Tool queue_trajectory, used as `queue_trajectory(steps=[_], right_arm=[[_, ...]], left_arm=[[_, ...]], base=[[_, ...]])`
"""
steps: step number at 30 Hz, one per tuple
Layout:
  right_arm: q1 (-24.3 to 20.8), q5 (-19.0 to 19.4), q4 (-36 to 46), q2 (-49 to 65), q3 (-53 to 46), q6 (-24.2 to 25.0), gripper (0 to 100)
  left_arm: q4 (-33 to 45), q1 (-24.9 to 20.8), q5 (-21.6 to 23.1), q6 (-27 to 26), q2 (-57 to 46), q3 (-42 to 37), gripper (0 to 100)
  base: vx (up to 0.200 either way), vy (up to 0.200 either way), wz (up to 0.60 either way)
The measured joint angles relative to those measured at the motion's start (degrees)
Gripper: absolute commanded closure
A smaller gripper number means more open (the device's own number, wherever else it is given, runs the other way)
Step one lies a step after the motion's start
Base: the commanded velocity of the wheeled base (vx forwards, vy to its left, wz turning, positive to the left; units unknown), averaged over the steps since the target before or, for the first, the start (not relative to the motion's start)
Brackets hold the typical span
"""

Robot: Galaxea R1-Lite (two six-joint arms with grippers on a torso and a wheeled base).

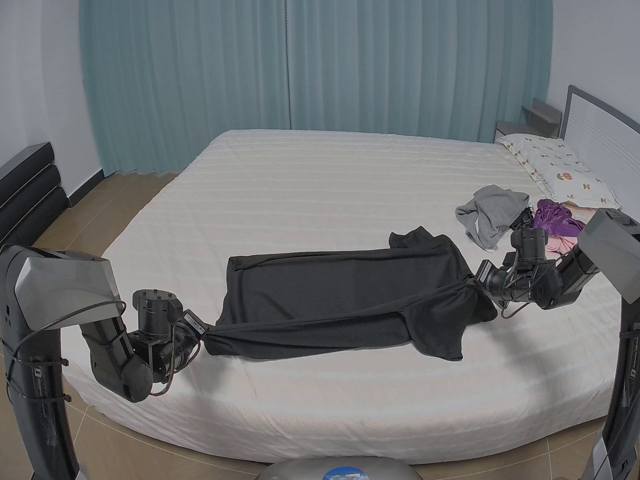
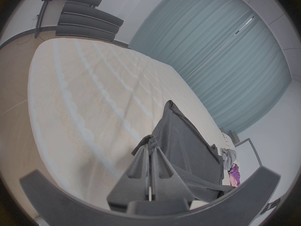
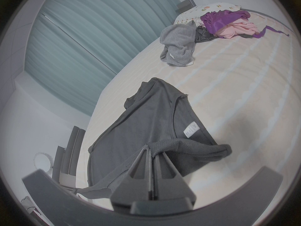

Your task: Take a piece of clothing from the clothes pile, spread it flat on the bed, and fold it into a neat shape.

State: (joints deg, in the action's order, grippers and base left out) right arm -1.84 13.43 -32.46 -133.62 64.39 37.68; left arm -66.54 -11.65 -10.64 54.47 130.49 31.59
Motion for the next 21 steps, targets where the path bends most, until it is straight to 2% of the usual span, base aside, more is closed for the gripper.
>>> queue_trajectory(steps=[2,3,13,21], right_arm=[[-0.1,-0.2,1.0,-1.9,2.6,0.0,100],[-0.2,-0.3,1.3,-2.8,3.6,0.0,0],[-0.5,-0.8,1.4,-8.3,7.9,-0.7,0],[-0.1,2.8,1.3,-3.4,0.2,-2.1,0]], left_arm=[[-0.1,0.1,0.0,0.0,0.7,0.2,100],[-0.2,0.1,0.0,0.0,1.0,0.2,100],[-0.2,0.1,0.0,-0.1,2.3,-0.1,100],[-0.3,0.1,0.1,0.0,2.3,-0.8,100]], base=[[0.0,0.0,0.0],[0.0,0.0,0.0],[0.0,0.0,0.0],[0.0,0.0,0.0]])
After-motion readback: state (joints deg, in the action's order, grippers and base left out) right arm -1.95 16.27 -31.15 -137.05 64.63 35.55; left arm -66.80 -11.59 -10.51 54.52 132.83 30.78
